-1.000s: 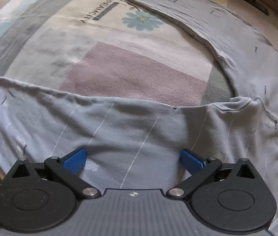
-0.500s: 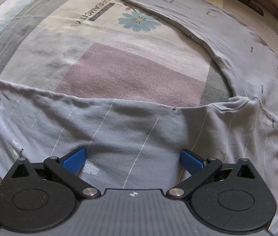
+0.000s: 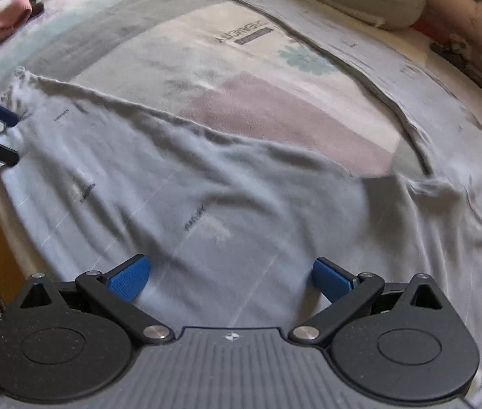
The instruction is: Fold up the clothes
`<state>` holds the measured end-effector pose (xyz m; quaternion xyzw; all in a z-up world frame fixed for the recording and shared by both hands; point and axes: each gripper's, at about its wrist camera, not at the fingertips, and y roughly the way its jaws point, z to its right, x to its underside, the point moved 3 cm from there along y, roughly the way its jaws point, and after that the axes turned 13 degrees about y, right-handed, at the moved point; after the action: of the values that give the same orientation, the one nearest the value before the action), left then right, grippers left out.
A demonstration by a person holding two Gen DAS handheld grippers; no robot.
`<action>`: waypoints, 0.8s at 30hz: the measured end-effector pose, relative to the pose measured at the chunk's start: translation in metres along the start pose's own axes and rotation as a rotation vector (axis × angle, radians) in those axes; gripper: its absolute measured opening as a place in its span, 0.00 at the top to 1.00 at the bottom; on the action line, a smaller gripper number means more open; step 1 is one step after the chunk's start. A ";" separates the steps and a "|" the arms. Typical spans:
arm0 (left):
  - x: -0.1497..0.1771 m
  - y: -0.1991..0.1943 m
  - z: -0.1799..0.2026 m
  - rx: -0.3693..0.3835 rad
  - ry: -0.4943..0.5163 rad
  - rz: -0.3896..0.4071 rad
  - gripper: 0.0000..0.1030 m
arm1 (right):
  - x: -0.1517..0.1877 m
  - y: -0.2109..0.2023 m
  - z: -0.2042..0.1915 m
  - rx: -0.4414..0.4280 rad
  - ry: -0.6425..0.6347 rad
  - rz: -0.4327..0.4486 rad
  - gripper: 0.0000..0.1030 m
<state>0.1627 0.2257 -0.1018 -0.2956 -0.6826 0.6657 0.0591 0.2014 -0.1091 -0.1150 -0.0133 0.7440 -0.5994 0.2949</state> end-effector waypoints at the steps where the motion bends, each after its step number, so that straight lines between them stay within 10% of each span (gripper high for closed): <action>1: 0.001 -0.002 -0.004 -0.006 -0.010 -0.021 0.26 | 0.005 -0.002 -0.002 -0.006 -0.016 0.005 0.00; 10: -0.043 -0.002 -0.027 -0.056 -0.053 0.100 0.29 | -0.020 -0.003 -0.012 0.004 -0.014 0.025 0.00; 24: -0.018 0.004 -0.061 -0.115 -0.188 -0.011 0.24 | -0.078 0.032 -0.047 -0.026 0.058 0.149 0.00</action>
<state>0.2076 0.2705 -0.0938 -0.2310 -0.7237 0.6500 -0.0187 0.2553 -0.0293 -0.1062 0.0555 0.7588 -0.5663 0.3168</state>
